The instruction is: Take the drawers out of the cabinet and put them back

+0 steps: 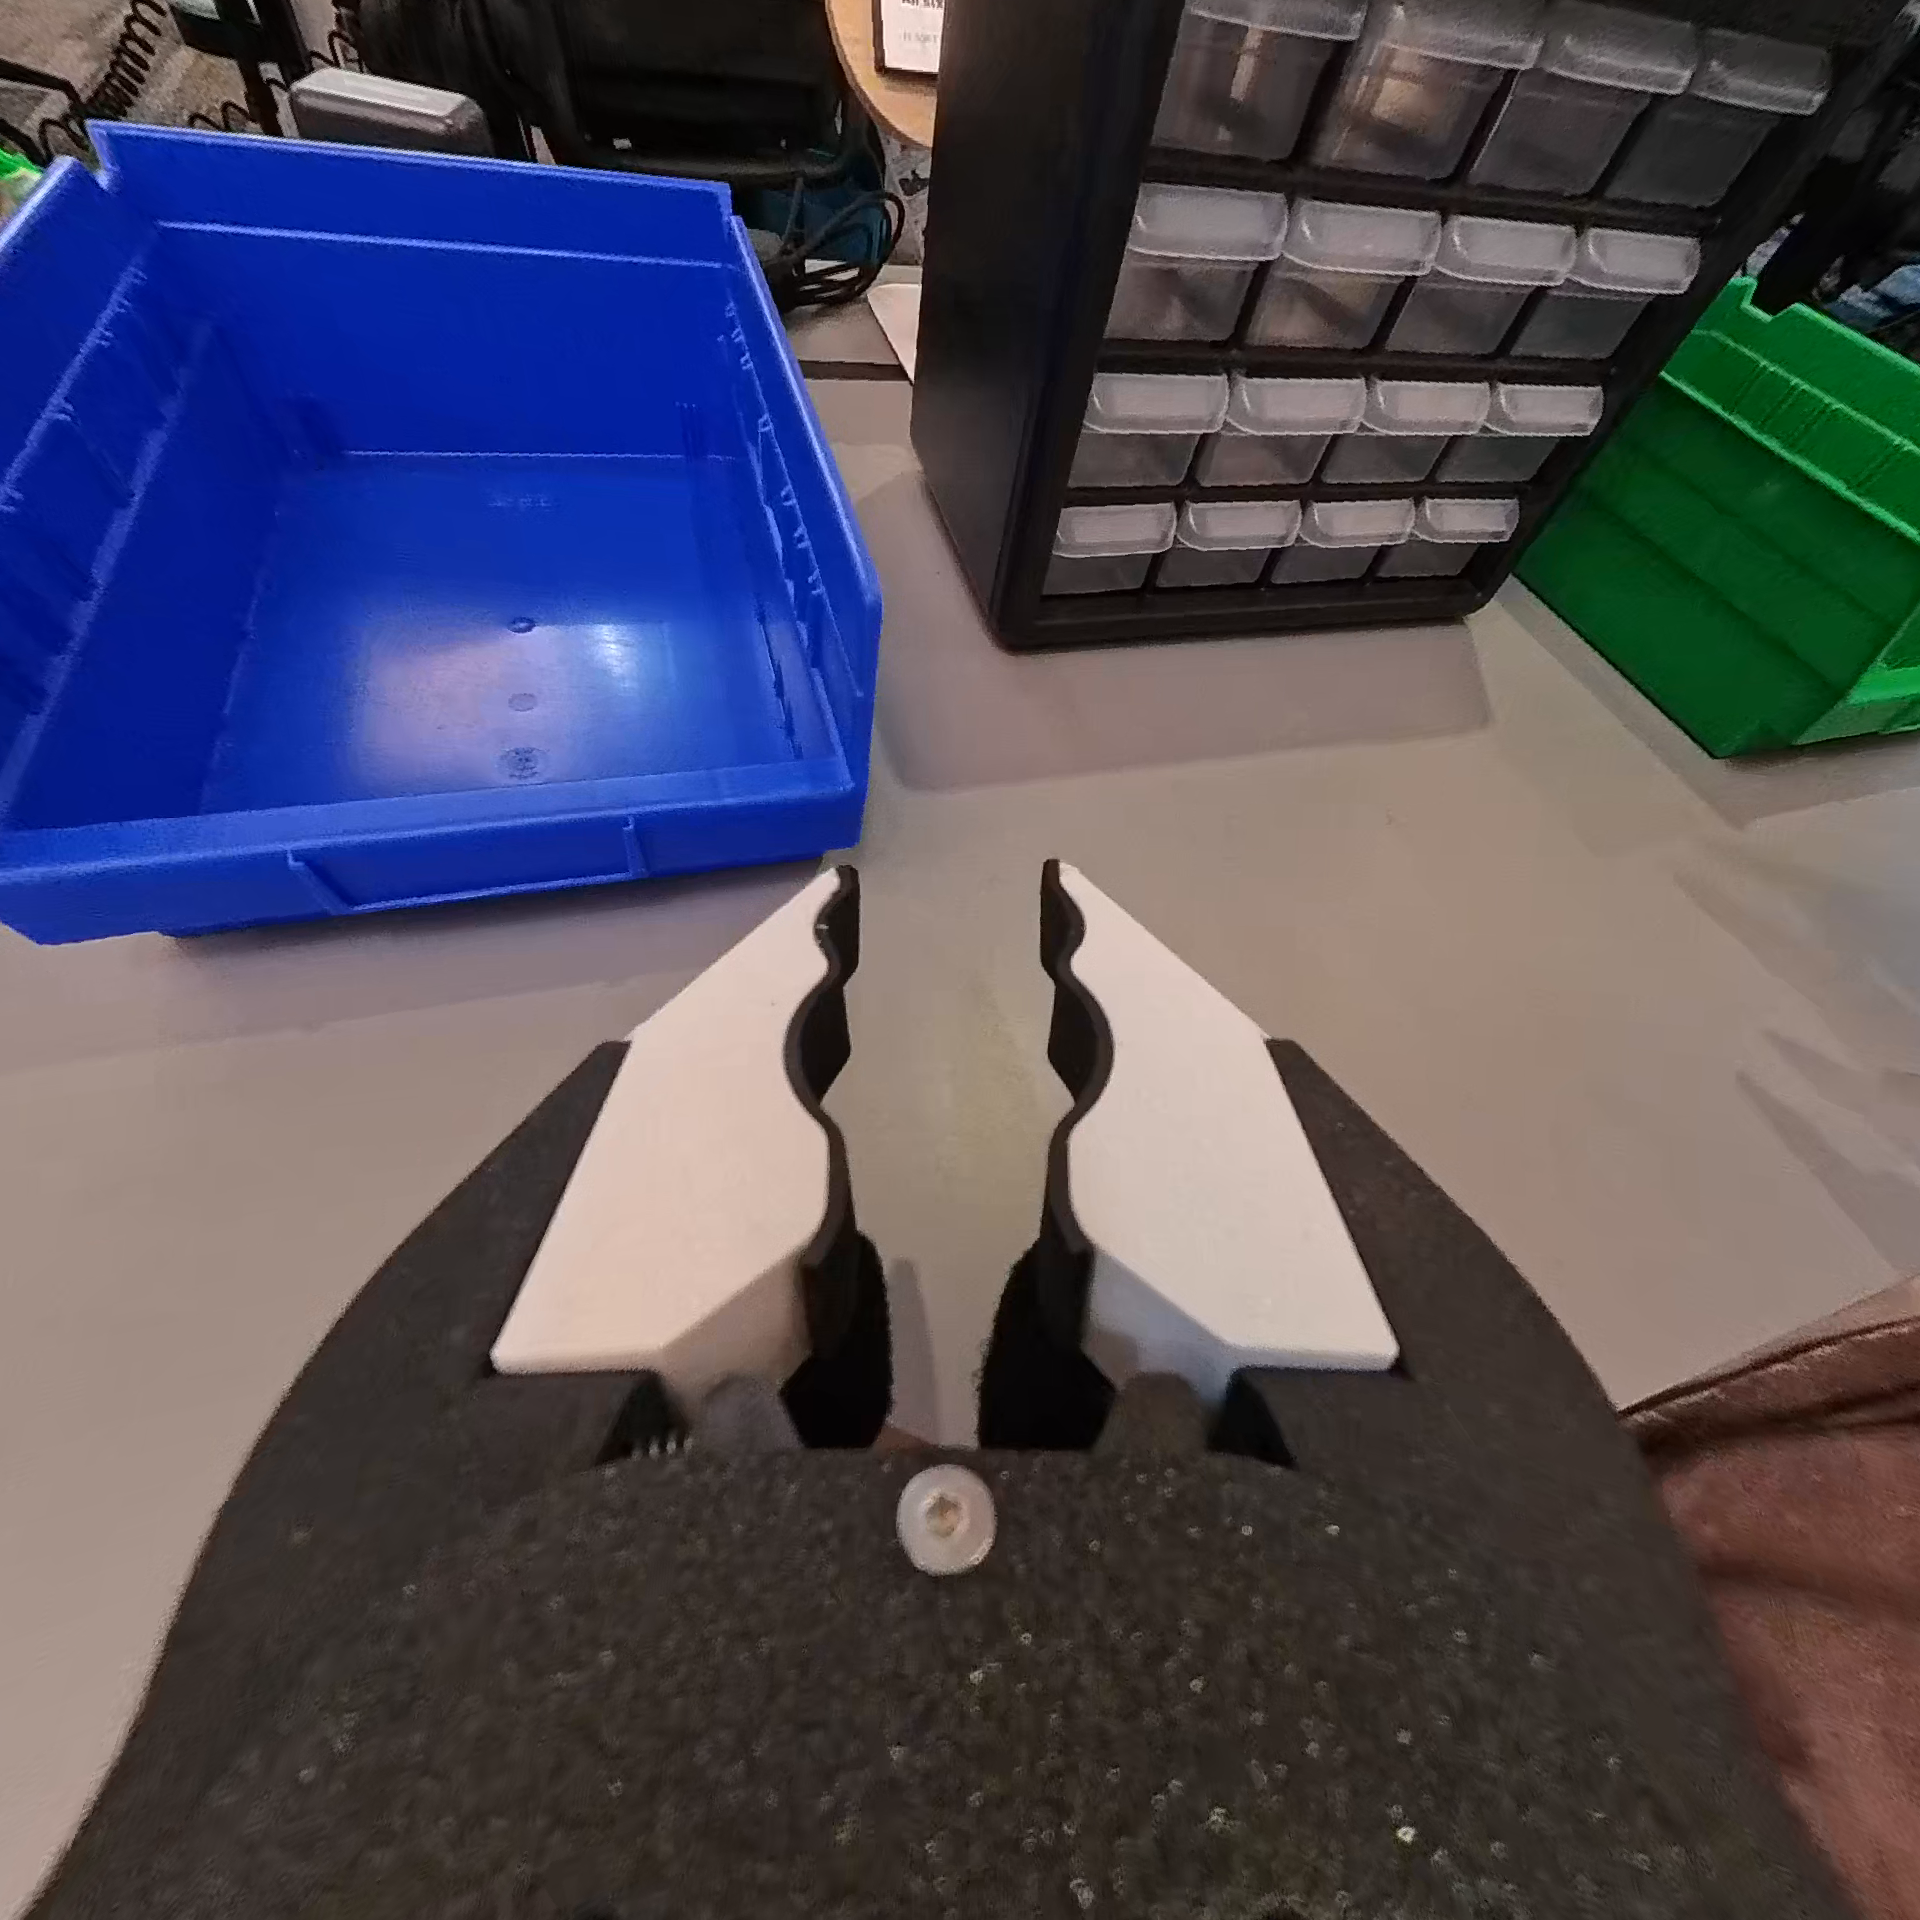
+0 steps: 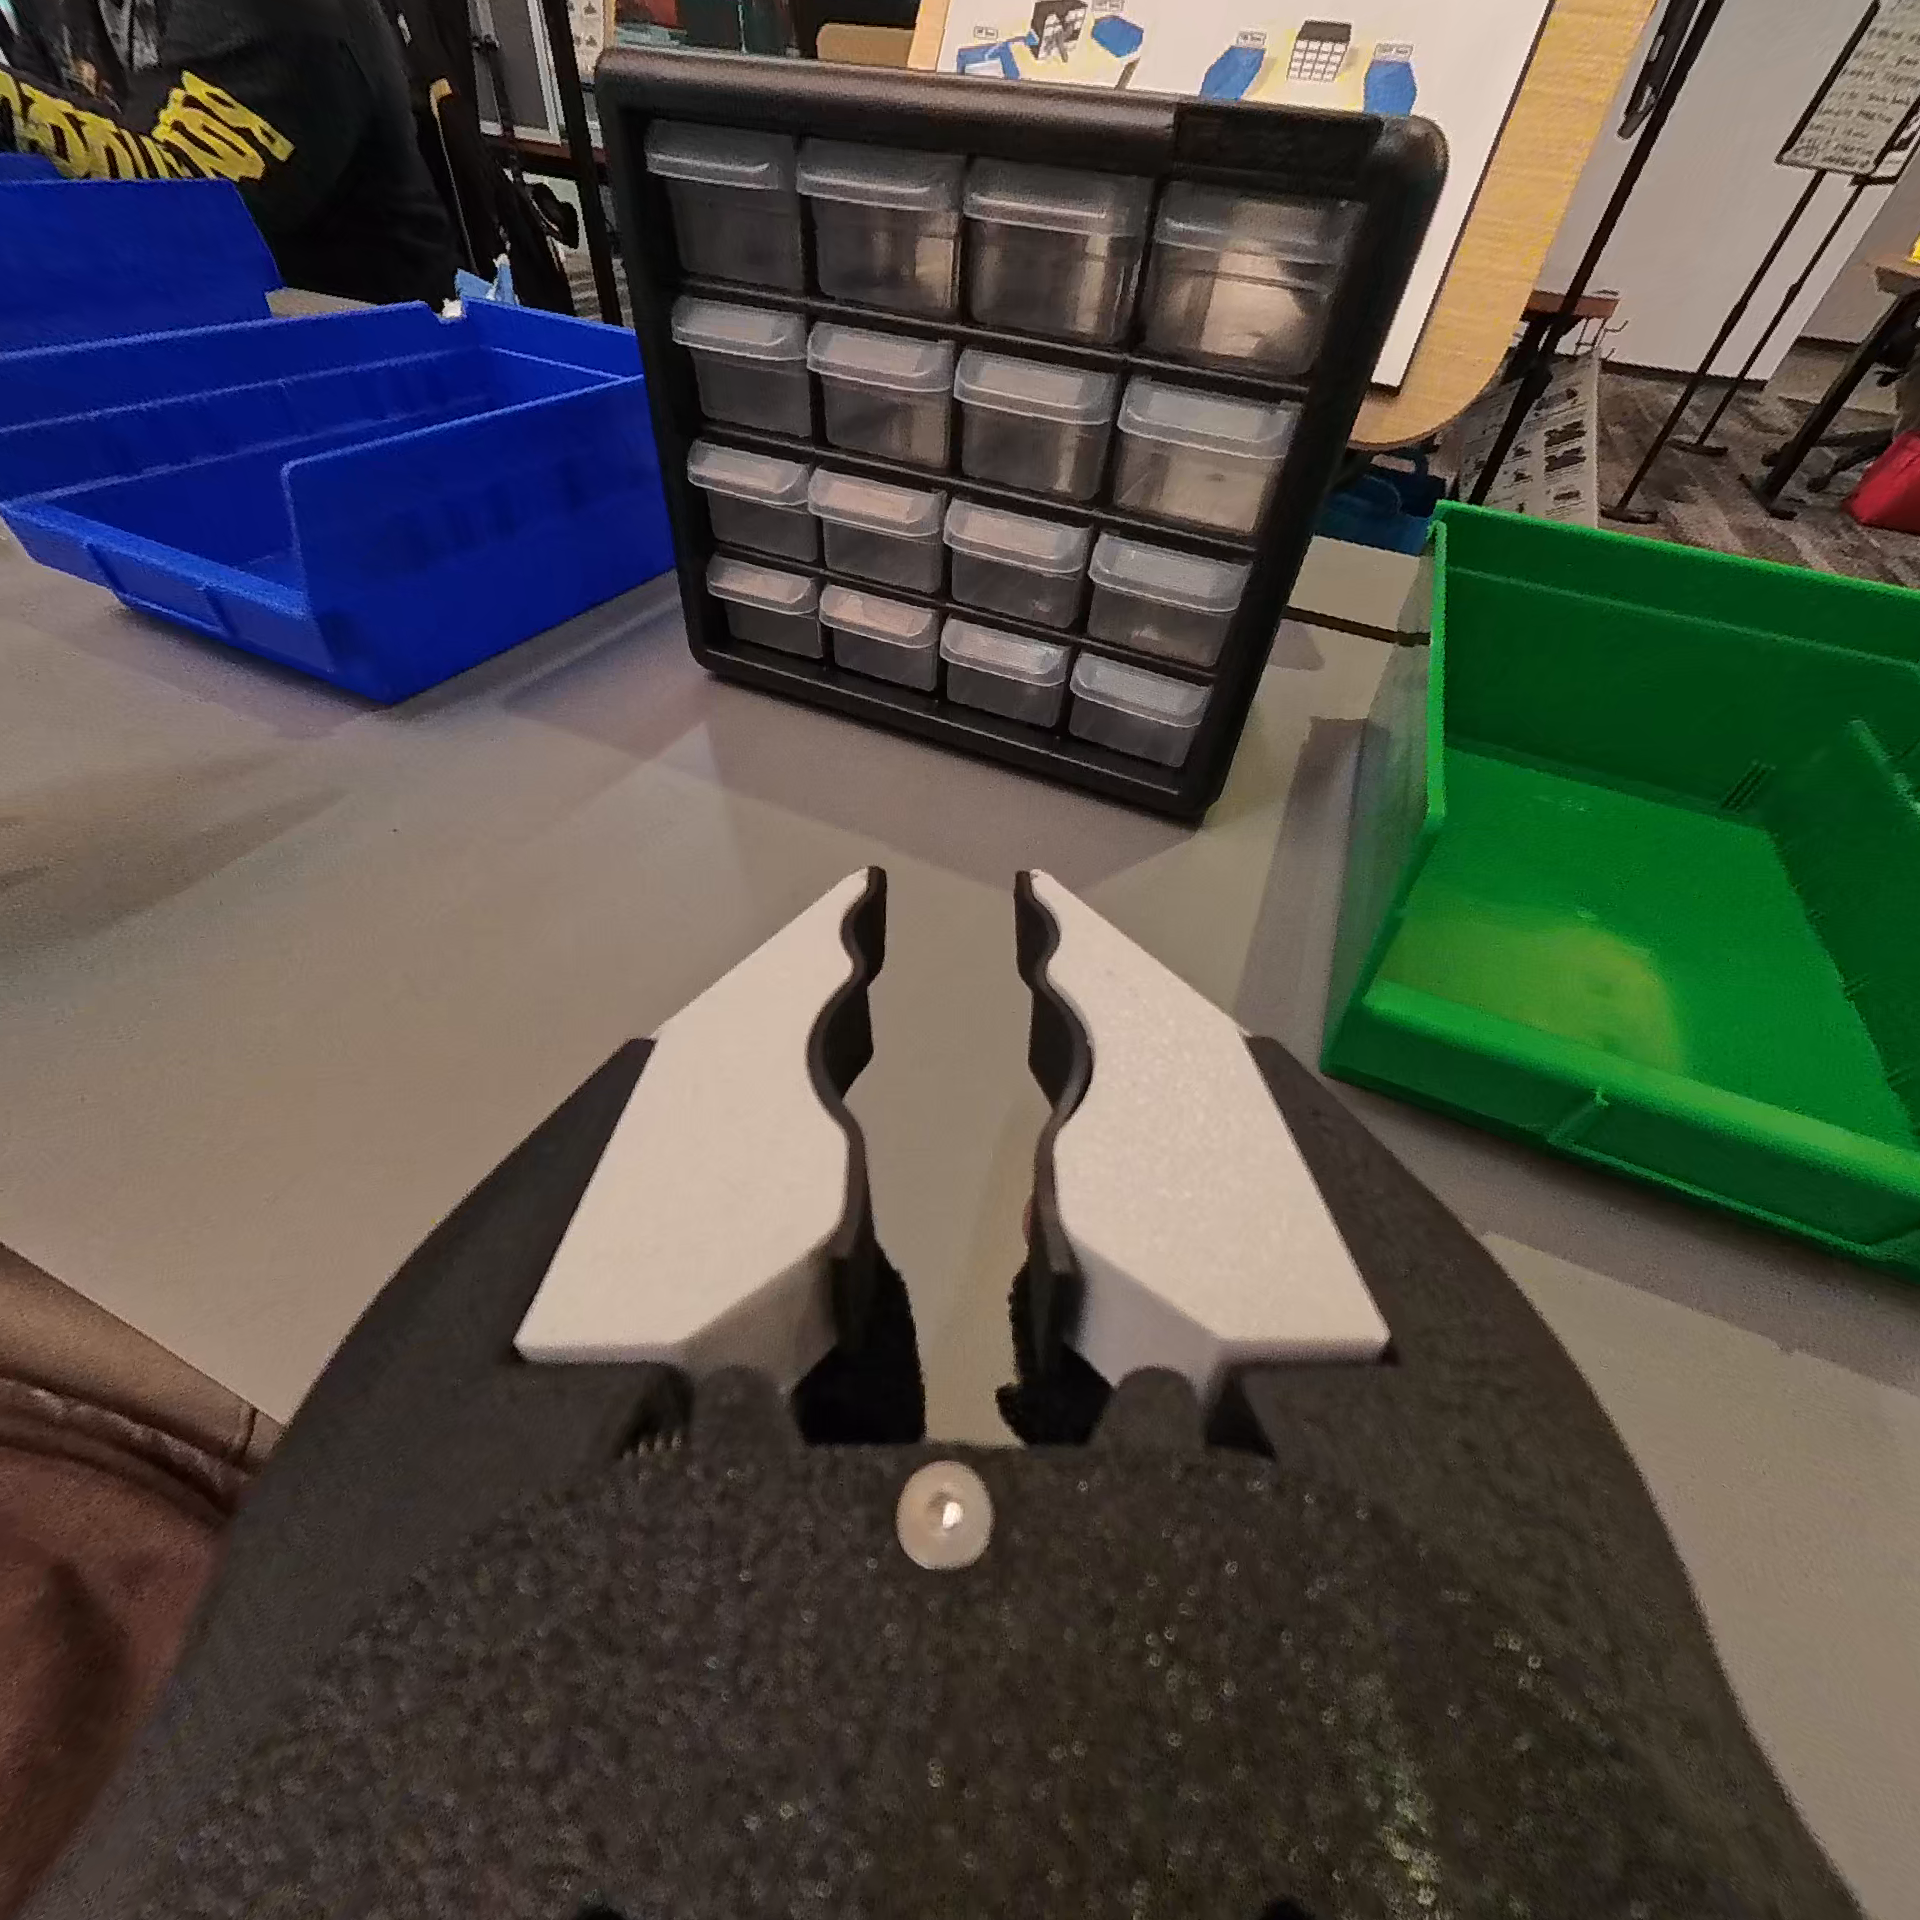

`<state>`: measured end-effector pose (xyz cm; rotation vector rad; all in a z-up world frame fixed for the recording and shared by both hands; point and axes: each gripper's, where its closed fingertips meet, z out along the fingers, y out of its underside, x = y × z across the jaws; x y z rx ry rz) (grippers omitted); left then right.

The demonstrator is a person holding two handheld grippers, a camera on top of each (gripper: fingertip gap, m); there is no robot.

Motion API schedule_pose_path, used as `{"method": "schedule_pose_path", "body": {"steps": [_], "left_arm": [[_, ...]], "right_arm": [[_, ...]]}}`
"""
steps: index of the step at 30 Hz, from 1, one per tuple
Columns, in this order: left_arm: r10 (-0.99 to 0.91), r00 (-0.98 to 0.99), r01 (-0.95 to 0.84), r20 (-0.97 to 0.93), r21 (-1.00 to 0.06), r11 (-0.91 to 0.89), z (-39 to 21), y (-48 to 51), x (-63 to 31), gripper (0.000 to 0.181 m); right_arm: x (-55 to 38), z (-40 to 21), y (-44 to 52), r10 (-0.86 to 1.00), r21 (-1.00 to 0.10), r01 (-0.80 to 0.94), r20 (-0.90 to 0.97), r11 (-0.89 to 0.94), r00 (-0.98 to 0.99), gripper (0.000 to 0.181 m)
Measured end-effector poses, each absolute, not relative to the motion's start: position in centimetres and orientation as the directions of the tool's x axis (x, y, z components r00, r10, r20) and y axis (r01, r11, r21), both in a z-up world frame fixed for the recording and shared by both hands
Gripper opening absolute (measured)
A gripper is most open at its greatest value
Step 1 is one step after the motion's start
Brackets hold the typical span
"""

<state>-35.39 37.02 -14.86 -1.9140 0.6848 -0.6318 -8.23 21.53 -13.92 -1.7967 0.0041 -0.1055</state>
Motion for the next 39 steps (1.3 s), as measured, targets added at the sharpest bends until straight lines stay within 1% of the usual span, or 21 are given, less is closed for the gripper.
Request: {"method": "schedule_pose_path", "body": {"steps": [39], "left_arm": [[-0.713, 0.688, -0.206, 0.133, -0.906, -0.369, -14.91, 36.55, -34.82, 0.032]], "right_arm": [[-8.51, -14.36, 21.38, -0.047, -0.966, 0.075, 0.089, -0.246, 0.995, 0.024]]}}
